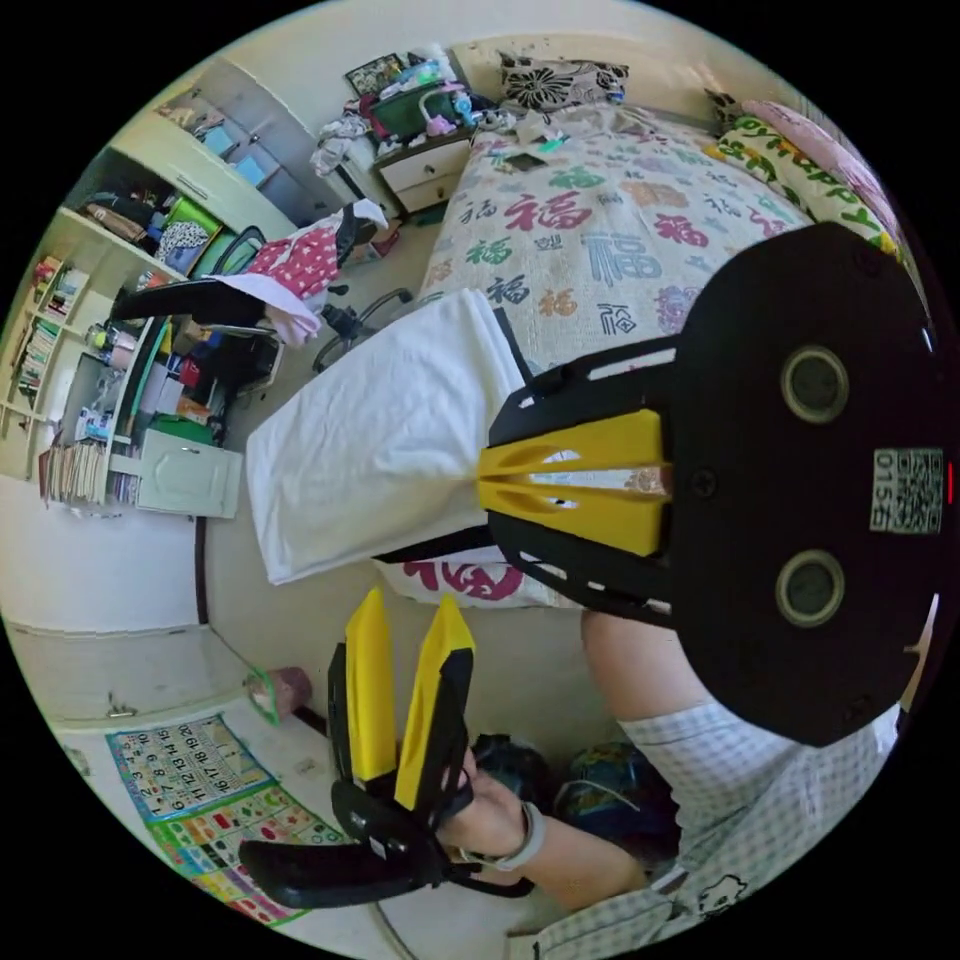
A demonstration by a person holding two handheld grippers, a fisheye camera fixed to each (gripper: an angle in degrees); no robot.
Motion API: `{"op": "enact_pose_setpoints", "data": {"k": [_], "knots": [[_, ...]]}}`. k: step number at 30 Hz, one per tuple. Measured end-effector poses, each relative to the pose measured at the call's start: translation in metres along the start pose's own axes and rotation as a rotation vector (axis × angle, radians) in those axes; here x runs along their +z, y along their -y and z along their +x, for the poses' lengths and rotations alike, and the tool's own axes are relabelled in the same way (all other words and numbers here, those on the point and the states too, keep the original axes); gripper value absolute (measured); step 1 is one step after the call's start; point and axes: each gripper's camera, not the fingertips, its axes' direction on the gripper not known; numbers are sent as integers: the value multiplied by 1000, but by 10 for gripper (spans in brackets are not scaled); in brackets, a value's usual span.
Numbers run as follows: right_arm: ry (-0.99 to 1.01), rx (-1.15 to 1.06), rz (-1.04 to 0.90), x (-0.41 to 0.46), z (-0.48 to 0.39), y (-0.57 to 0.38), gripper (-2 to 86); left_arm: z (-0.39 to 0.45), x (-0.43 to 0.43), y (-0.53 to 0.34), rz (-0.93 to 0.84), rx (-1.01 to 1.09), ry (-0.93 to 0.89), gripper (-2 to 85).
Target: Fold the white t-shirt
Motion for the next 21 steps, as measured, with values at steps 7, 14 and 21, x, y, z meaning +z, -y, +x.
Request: {"op": "enact_pose_setpoints", "data": {"k": [7,14,21], "knots": [[136,114,194,-71,-6,-7,-5,48,-9,-32,-2,-102,95,140],[275,194,542,-224,4,-69,-7,89,-9,-47,6,-230,272,188],[117,182,735,-356,-38,-194,-6,201,-18,-55,83,39,-53,11]]}}
